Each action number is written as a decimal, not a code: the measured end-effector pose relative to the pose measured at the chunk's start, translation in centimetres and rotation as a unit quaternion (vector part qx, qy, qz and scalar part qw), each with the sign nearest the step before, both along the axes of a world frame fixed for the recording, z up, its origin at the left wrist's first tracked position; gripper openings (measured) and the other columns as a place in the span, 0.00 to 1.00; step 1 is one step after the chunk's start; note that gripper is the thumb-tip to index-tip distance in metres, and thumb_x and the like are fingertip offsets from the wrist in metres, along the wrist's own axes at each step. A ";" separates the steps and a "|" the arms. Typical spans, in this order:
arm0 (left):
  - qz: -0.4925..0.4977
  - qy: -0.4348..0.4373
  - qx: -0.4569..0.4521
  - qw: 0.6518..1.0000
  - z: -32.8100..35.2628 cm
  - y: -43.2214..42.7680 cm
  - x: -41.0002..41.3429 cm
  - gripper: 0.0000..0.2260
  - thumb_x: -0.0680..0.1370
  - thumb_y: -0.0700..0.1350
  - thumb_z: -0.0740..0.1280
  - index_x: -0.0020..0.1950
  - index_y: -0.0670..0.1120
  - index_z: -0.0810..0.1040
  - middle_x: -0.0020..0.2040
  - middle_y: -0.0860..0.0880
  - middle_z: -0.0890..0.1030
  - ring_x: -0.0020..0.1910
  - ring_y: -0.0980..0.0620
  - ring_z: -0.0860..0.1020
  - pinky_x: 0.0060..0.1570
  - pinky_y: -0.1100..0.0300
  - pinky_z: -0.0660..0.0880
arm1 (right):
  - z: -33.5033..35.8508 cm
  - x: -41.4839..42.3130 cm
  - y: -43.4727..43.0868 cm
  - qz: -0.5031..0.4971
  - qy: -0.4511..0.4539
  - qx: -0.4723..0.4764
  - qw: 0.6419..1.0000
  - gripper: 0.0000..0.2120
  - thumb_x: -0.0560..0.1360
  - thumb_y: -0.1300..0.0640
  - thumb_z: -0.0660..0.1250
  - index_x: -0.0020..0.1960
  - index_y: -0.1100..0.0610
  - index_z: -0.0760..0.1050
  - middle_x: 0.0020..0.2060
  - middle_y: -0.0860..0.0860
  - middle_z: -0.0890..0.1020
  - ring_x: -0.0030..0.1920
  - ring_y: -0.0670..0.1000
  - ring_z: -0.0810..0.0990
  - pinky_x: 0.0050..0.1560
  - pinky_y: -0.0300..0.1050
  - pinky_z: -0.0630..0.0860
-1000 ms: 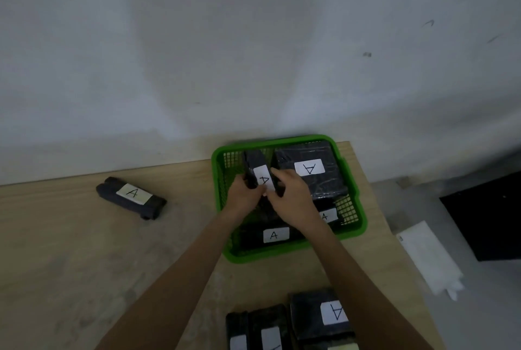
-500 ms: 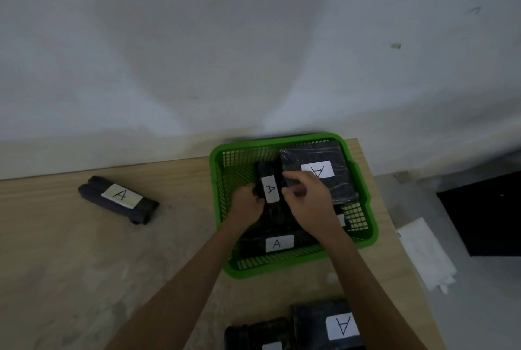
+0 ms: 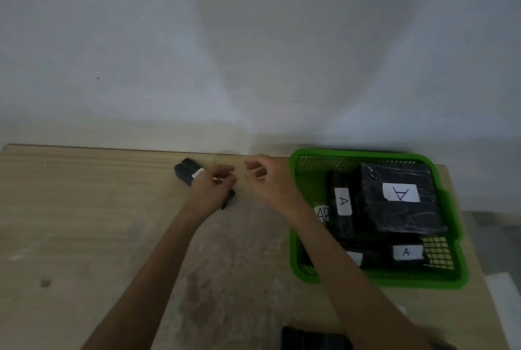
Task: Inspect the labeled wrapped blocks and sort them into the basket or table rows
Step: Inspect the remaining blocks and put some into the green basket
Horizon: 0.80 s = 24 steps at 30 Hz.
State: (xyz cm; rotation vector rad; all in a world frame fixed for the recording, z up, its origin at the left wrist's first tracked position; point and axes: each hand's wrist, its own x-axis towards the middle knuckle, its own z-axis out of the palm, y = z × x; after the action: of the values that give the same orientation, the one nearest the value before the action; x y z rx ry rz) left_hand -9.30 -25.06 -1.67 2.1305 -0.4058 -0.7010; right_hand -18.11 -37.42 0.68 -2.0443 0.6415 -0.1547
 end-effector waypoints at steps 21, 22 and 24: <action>0.163 0.024 0.084 0.983 -5.5 4.4 6.8 0.28 0.71 0.47 0.74 0.67 0.39 0.71 0.62 0.39 0.75 0.58 0.42 0.75 0.56 0.49 0.75 | -7.4 3.2 4.4 0.073 0.164 -0.060 0.982 0.26 0.70 0.56 0.74 0.65 0.58 0.71 0.60 0.56 0.70 0.58 0.57 0.73 0.55 0.49 0.73; 0.166 0.032 0.060 0.984 -4.4 4.5 6.3 0.26 0.72 0.47 0.73 0.66 0.39 0.71 0.61 0.40 0.76 0.56 0.42 0.76 0.55 0.48 0.76 | -6.4 2.6 4.0 0.071 0.145 -0.048 0.986 0.26 0.70 0.56 0.74 0.66 0.57 0.71 0.60 0.56 0.70 0.58 0.56 0.74 0.55 0.48 0.73; 0.177 0.051 0.002 0.983 -2.1 4.7 4.9 0.25 0.74 0.45 0.71 0.67 0.38 0.70 0.60 0.42 0.75 0.53 0.44 0.76 0.53 0.48 0.77 | -4.1 1.4 3.3 0.060 0.119 -0.029 0.991 0.27 0.69 0.57 0.75 0.66 0.56 0.71 0.59 0.55 0.71 0.57 0.54 0.74 0.55 0.44 0.71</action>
State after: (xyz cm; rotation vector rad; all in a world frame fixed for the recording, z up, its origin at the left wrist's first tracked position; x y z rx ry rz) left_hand -4.40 -20.35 -3.73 2.0860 0.0329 -0.6000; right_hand -16.69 -34.09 -3.38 -2.1708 0.6631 0.1454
